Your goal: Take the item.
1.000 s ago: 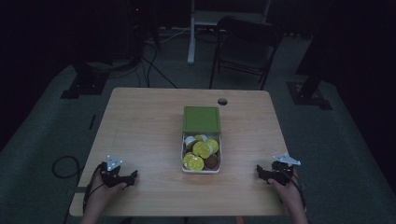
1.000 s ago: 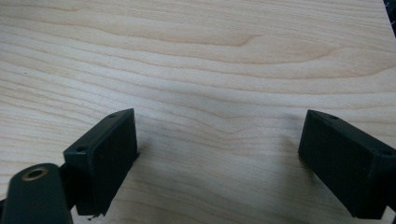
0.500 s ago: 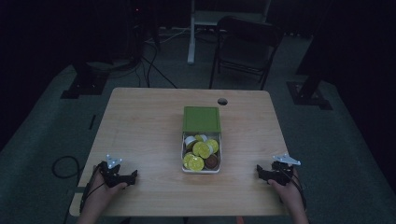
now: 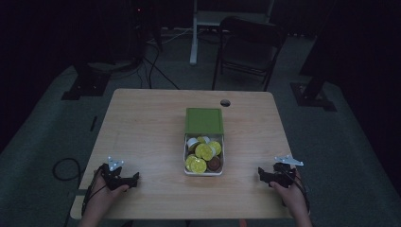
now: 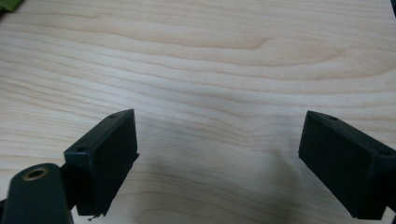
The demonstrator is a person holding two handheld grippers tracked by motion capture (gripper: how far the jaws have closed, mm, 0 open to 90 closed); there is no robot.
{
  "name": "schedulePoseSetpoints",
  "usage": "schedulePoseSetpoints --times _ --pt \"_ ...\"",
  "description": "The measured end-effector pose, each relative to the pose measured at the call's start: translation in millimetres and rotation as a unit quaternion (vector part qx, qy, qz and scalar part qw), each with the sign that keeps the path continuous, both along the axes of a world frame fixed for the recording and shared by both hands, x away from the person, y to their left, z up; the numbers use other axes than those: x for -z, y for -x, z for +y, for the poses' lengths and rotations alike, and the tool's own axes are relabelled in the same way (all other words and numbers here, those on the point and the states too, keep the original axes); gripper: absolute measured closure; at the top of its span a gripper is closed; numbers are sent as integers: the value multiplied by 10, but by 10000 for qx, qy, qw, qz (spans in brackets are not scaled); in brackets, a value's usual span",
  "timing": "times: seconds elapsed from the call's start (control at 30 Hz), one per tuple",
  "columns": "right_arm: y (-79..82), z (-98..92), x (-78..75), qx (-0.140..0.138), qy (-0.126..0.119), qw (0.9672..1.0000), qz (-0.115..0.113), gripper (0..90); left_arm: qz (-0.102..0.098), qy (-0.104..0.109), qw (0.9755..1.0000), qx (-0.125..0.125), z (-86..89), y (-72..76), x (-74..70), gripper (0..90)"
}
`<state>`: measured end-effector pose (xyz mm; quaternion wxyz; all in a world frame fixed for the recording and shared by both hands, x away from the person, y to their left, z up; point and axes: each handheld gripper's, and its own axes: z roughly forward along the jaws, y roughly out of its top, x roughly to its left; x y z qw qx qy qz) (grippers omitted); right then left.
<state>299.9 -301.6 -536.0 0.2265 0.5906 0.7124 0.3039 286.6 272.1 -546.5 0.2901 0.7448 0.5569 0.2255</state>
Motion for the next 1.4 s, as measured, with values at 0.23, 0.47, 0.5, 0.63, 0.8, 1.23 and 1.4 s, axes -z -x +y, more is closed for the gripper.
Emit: schedulePoseSetpoints --times 0.23,0.47,0.5,0.63,0.8,1.23,1.4 --pt "16 98 -138 -34 -29 9999 -97 113 -2 2 10000 -22 -4 2 0 7" --pt "13 203 -216 -165 22 9998 -136 113 -8 1 10000 -21 -6 2 1 7" --pt "13 219 -223 -196 19 9997 -136 113 -7 0 10000 -21 -6 2 1 8" --pt "14 292 -282 -300 -30 9994 -191 113 -7 1 10000 -21 -5 2 1 7" --pt "28 395 -401 -461 -106 9983 -339 114 -7 2 10000 -22 -5 2 1 7" --pt "62 637 -644 -789 -119 9951 -577 116 -7 3 10000 -23 -5 2 1 7" --pt "82 721 -730 -935 -155 9933 -667 116 -2 -4 10000 -16 -4 2 0 7"
